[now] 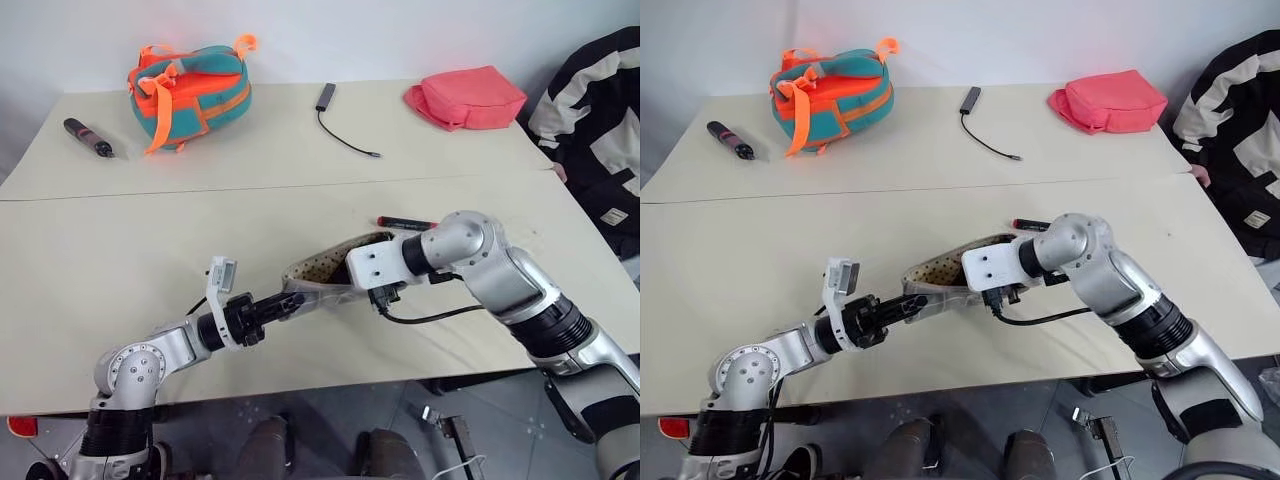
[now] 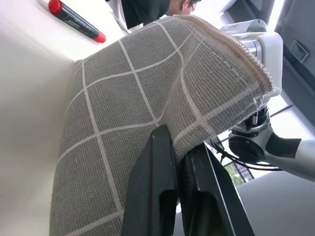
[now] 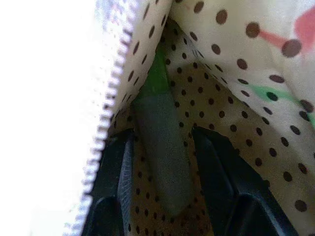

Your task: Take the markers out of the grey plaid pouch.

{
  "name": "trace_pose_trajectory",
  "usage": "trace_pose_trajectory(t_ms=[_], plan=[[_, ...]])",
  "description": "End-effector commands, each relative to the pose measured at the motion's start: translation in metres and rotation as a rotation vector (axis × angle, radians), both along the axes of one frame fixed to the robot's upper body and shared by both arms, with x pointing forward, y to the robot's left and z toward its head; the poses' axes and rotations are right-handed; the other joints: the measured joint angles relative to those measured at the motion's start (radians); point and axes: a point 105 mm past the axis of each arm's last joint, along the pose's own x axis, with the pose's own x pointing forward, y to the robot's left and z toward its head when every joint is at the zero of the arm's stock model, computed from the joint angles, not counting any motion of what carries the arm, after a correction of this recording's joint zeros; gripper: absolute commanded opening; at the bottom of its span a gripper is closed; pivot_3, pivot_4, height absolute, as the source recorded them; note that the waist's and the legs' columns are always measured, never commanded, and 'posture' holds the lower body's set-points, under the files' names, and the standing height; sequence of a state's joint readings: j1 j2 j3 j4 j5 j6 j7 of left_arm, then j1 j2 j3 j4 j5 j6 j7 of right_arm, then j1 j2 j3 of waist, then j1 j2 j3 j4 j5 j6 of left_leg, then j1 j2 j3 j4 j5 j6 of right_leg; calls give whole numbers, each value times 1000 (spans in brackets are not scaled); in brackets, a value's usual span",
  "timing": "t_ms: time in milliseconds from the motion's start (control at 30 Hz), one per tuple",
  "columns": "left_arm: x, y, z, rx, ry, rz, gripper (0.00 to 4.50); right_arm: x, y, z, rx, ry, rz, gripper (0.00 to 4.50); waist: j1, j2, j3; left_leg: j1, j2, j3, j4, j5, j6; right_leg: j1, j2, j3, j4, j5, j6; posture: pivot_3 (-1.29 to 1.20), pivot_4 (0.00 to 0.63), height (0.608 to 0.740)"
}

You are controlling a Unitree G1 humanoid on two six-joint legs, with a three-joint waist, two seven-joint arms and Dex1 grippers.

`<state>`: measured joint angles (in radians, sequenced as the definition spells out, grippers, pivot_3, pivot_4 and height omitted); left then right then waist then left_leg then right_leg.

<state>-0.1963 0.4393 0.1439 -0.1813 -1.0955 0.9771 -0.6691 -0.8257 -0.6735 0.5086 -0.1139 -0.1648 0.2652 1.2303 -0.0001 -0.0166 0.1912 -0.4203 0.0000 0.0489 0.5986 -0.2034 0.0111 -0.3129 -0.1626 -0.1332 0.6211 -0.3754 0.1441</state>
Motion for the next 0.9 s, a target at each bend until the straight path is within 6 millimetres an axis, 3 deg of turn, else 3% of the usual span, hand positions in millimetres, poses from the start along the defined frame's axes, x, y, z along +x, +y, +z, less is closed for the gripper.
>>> trace_pose_trajectory(t_ms=[33,300,533,900], plan=[[3,14,6,19,-63,56,0,10,-10,7,-5,-45,-51,1935,0,0,0,0,0,0,0,0,0,0,0,0,0,0,0,0,150,740],[-5,-2,1,159,-249,15,0,11,1,23,133,-27,-54,1935,1,0,0,0,0,0,0,0,0,0,0,0,-1,0,0,0,150,740],[2,-11,21,202,-470,79,0,12,3,15,198,48,-105,1935,2,0,0,0,0,0,0,0,0,0,0,0,-1,0,0,0,150,740],[0,-26,19,319,-704,77,0,9,16,4,344,196,-225,1935,3,0,0,0,0,0,-1,0,0,0,0,0,-1,0,0,0,150,740]])
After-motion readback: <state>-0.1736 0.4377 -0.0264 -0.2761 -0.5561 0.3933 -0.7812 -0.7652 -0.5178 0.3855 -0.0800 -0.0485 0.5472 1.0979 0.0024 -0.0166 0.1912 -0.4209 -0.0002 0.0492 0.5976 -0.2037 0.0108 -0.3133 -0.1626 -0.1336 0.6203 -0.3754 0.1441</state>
